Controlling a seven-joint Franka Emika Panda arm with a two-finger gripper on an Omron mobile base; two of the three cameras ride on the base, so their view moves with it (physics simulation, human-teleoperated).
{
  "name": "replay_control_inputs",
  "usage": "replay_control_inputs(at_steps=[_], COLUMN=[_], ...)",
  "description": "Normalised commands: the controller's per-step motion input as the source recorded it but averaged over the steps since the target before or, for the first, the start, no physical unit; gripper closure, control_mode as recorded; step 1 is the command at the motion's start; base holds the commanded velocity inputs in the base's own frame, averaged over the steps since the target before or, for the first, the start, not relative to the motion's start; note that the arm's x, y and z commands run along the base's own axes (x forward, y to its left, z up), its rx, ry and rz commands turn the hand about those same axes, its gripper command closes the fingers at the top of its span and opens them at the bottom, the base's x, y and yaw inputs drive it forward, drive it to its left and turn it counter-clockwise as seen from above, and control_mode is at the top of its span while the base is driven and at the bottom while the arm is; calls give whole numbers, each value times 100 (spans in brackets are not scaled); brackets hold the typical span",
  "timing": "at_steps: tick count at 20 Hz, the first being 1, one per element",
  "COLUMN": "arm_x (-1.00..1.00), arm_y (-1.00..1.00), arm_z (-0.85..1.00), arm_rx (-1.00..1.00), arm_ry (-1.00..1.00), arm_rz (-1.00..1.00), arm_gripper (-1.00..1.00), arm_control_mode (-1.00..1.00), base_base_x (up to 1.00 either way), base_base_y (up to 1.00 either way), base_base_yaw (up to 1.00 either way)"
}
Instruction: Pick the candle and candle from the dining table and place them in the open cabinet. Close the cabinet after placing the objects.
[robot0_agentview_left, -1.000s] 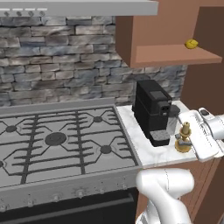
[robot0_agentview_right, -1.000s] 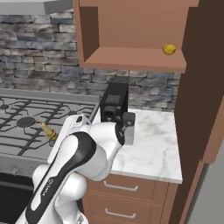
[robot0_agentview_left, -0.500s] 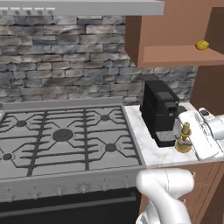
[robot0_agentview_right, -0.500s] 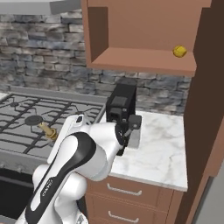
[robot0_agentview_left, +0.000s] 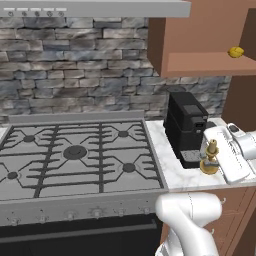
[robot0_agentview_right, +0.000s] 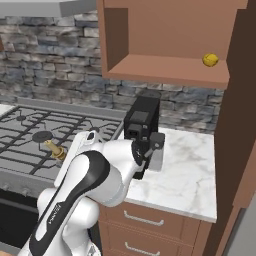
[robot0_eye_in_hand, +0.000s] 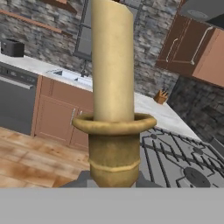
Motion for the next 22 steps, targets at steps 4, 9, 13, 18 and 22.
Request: replay_control_inputs(at_steps=[4,9,13,18,22], arm_x=[0,0,0,0,0], arm_y=[0,0,0,0,0], arm_z=[0,0,0,0,0], arm_rx=[0,0,0,0,0], arm_ry=[0,0,0,0,0], arm_rz=[0,0,0,0,0], arm_gripper=[100,100,100,100,100], arm_control_mode=[100,100,100,100,100], base_base_x=[-5,0,0,0,0], base_base_y=[-21,-12,-2,0,0], base_base_yaw=[0,0,0,0,0])
